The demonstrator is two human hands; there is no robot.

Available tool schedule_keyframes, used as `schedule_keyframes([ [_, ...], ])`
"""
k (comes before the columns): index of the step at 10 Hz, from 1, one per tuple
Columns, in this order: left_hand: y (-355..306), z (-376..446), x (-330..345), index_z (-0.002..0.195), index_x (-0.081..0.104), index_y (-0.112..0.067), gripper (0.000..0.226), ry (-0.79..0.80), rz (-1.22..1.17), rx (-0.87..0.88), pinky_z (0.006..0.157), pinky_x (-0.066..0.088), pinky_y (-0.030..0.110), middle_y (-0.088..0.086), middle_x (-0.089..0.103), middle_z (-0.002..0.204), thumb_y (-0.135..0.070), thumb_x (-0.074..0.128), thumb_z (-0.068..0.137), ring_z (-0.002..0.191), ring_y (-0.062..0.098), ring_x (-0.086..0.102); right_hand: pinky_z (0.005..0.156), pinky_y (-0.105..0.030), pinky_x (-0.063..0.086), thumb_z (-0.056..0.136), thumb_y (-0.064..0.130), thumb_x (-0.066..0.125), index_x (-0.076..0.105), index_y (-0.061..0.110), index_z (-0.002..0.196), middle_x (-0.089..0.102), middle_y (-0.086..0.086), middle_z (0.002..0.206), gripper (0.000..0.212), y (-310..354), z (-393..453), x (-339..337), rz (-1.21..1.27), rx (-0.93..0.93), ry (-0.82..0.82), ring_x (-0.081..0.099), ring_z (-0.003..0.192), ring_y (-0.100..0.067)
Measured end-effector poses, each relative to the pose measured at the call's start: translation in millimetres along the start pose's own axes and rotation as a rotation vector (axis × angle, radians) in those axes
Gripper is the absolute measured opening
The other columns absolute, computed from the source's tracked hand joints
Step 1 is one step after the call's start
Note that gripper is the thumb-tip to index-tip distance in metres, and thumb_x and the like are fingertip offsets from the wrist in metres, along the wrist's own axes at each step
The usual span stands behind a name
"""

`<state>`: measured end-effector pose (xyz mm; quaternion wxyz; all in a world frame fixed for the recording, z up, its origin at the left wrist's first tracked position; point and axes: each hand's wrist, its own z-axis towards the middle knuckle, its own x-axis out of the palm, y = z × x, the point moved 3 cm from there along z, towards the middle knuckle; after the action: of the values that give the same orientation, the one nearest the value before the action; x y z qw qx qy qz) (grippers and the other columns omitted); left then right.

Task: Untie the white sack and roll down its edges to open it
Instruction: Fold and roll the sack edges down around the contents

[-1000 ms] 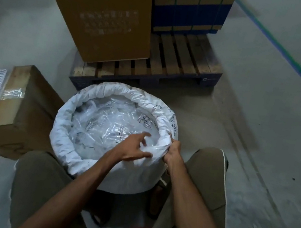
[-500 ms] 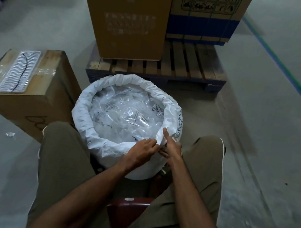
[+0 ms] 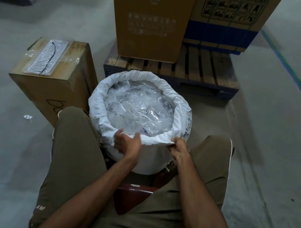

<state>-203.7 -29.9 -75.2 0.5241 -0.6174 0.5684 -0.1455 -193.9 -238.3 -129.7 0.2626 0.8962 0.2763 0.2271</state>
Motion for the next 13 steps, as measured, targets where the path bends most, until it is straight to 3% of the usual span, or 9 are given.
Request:
schedule_keyframes([
  [1,37,44,5,0.156,0.027,-0.006,0.104,-0.02,-0.457,-0.556,0.108,0.045,0.05,0.019,0.037,0.155,-0.038,0.076,0.069,0.134,0.037,0.047,0.061,-0.037,0.063,0.095,-0.018,0.048,0.06,0.005,0.118,0.066,-0.017,0.106,0.034,-3,-14,1,0.032,0.004,0.044,0.065,0.09,-0.029],
  [2,66,67,23,0.125,0.058,-0.012,0.063,0.209,-0.756,-0.598,0.071,0.057,0.045,0.012,0.065,0.122,-0.04,0.081,0.074,0.102,0.031,0.066,0.065,-0.04,0.065,0.094,-0.015,0.058,0.063,0.004,0.124,0.068,-0.019,0.119,0.035,-6,-6,-1,0.088,-0.045,0.035,0.068,0.097,-0.031],
  [3,51,47,19,0.123,0.057,-0.005,0.029,0.312,-0.845,-0.528,0.075,0.059,0.05,0.019,0.064,0.12,-0.02,0.064,0.1,0.11,0.035,0.065,0.089,-0.043,0.059,0.089,-0.01,0.069,0.058,0.0,0.131,0.066,-0.019,0.126,0.044,-5,-12,0,-0.041,-0.234,-0.061,0.068,0.103,-0.033],
  [5,47,31,10,0.101,0.055,-0.016,0.037,0.511,-0.844,-0.421,0.075,0.061,0.031,0.004,0.06,0.106,0.0,0.022,0.105,0.092,0.017,0.062,0.108,-0.036,0.042,0.075,0.005,0.075,0.057,0.015,0.132,0.054,-0.007,0.134,0.061,0,-54,11,-0.9,-1.145,-0.17,0.047,0.125,-0.023],
  [7,58,38,7,0.118,0.057,-0.006,0.034,0.341,-0.94,-0.466,0.107,0.042,0.042,0.009,0.056,0.098,-0.014,0.026,0.106,0.096,0.027,0.057,0.119,-0.041,0.022,0.085,0.052,0.067,0.054,0.023,0.142,0.058,0.001,0.143,0.066,-40,-78,39,-1.571,-1.221,0.319,0.049,0.135,-0.018],
  [10,86,81,28,0.136,0.05,0.005,0.06,0.37,-0.658,-0.452,0.114,0.042,0.049,0.029,0.064,0.125,-0.038,0.052,0.094,0.121,0.04,0.061,0.088,-0.031,0.041,0.058,0.059,0.082,0.078,0.024,0.088,0.075,0.006,0.086,0.046,-21,-75,44,-1.605,-1.166,0.276,0.066,0.087,-0.013],
  [11,97,101,30,0.134,0.054,-0.003,0.066,0.251,-0.267,-0.223,0.088,0.059,0.05,0.026,0.067,0.118,-0.051,0.047,0.089,0.105,0.042,0.067,0.077,-0.024,0.037,0.057,0.04,0.086,0.074,0.019,0.077,0.073,0.002,0.077,0.031,-23,-81,46,-1.641,-1.21,0.227,0.066,0.078,-0.016],
  [12,45,37,-26,0.151,0.034,-0.003,0.093,0.052,0.236,0.172,0.108,0.046,0.052,0.027,0.041,0.147,-0.056,0.06,0.08,0.132,0.045,0.047,0.061,-0.02,0.041,0.044,0.025,0.086,0.065,0.018,0.06,0.065,0.003,0.06,0.028,-33,-87,49,-1.713,-1.333,0.201,0.065,0.059,-0.018],
  [13,9,17,-34,0.156,0.031,-0.018,0.099,0.177,0.836,0.866,0.119,0.031,0.046,0.017,0.032,0.152,-0.026,0.077,0.069,0.143,0.037,0.032,0.053,-0.024,0.05,0.035,0.016,0.084,0.058,0.019,0.057,0.059,0.002,0.056,0.035,-43,-86,53,-1.727,-1.448,0.214,0.062,0.052,-0.021],
])
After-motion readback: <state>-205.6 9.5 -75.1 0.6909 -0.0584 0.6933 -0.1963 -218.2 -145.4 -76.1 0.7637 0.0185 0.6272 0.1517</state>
